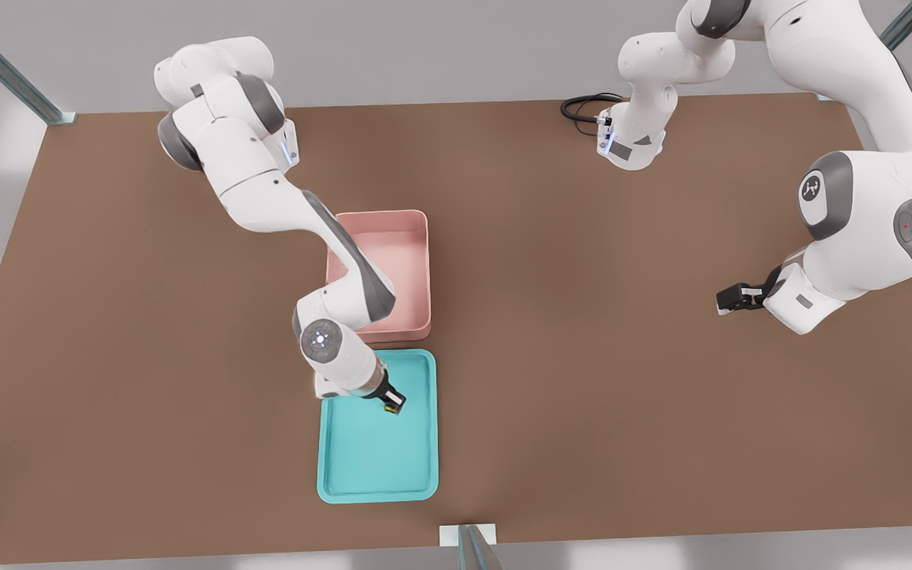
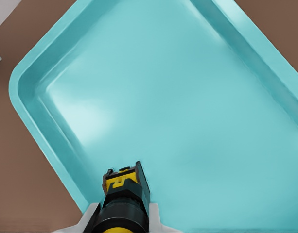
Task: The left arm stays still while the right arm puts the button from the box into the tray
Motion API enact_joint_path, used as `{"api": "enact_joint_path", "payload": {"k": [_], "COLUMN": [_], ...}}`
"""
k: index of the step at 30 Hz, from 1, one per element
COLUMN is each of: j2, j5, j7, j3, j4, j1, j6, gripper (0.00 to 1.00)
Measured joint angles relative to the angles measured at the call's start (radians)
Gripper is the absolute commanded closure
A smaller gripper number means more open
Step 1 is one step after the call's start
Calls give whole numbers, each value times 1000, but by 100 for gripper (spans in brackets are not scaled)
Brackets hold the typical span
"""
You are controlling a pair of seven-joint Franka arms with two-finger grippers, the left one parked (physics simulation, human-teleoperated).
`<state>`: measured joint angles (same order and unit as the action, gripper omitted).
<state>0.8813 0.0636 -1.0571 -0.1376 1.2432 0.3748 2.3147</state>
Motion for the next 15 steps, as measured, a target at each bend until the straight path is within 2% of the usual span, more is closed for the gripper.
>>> {"api": "enact_joint_path", "payload": {"k": [1, 3, 4, 7, 9, 11, 12, 13, 14, 15], "j2": [7, 13, 14, -31, -188, -396, -499, -591, -644, -669], "j5": [1, 7, 9, 12, -6, -26, -31, -30, -28, -27], "j7": [-1, -2, -3, -1, 20, 76, 116, 163, 210, 257], "j3": [-2, -3, -3, -3, -3, 5, 48, 124, 185, 216], "j4": [-4, -4, -4, 2, 22, 221, 336, 440, 464, 447], "j1": [6, 9, 9, -2, -49, -118, -147, -162, -201, -262], "j6": [6, 16, 19, 7, -99, -192, -229, -262, -306, -350], "gripper": [50, 30, 0, 0, 0, 0, 0, 0, 0, 0]}}
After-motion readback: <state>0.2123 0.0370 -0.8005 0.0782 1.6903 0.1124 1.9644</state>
